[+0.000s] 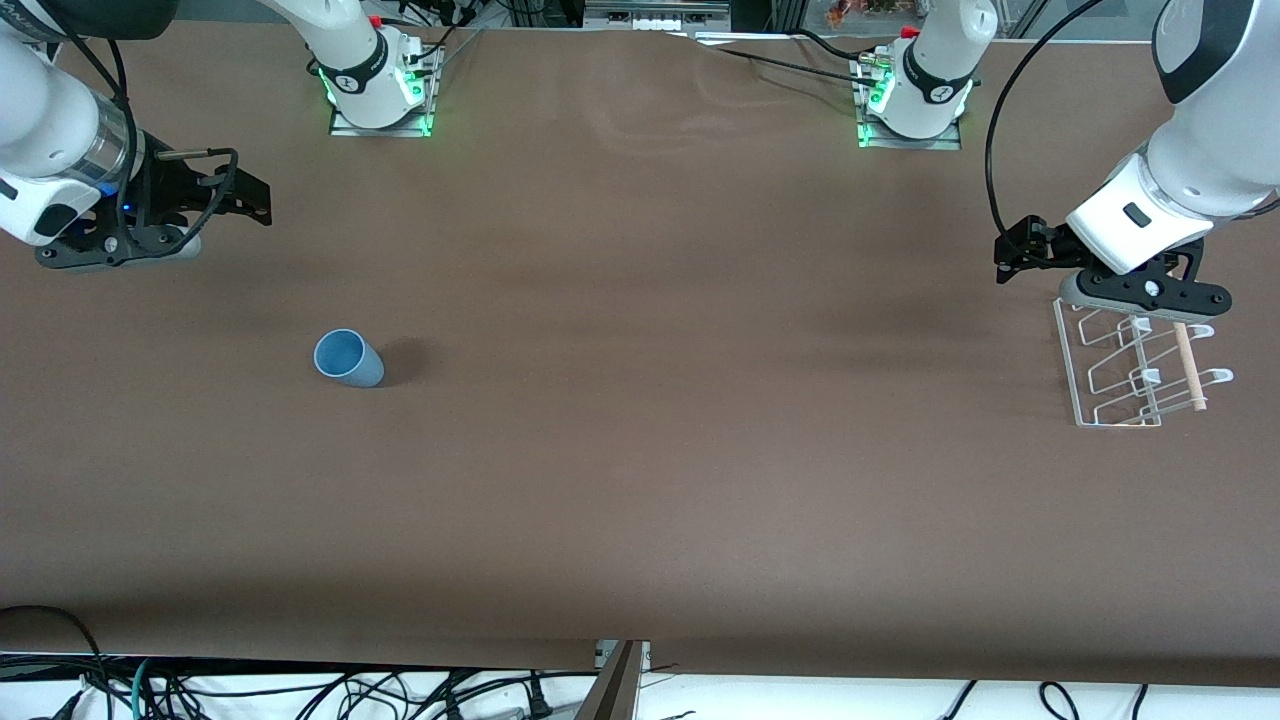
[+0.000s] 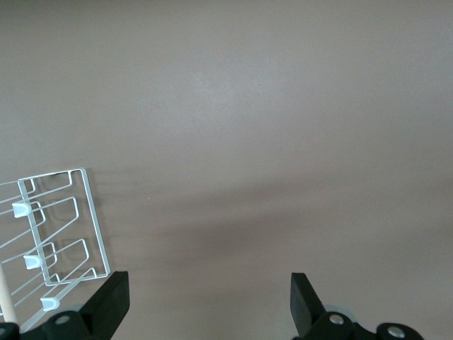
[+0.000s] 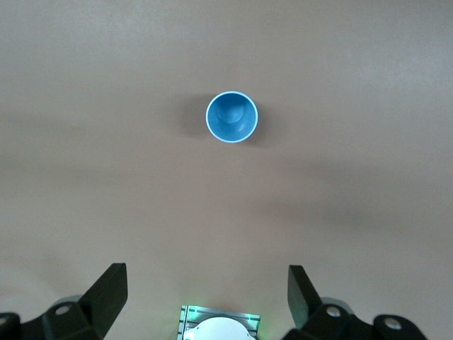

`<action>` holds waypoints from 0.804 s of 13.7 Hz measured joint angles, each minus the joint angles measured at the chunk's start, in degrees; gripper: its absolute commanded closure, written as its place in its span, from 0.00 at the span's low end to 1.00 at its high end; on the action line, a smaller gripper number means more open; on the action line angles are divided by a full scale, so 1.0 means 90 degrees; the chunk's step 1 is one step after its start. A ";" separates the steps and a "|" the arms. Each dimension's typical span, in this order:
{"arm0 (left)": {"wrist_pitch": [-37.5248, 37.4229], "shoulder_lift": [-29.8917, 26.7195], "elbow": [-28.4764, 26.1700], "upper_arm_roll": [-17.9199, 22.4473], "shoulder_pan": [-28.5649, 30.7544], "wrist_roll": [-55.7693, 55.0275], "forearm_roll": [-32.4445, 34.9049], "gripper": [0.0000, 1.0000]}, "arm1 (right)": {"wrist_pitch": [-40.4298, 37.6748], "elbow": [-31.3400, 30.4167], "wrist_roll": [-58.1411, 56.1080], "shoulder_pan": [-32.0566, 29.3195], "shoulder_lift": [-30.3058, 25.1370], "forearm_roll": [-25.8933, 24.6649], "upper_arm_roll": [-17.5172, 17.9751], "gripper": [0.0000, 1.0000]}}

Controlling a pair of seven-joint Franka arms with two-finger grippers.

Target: Transfer cup to left arm and place on rack

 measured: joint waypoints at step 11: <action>0.0000 0.0000 0.0001 0.0000 0.0000 0.0000 0.0000 0.00 | -0.0154 0.0063 0.0024 -0.0013 0.0104 -0.0035 -0.0018 0.00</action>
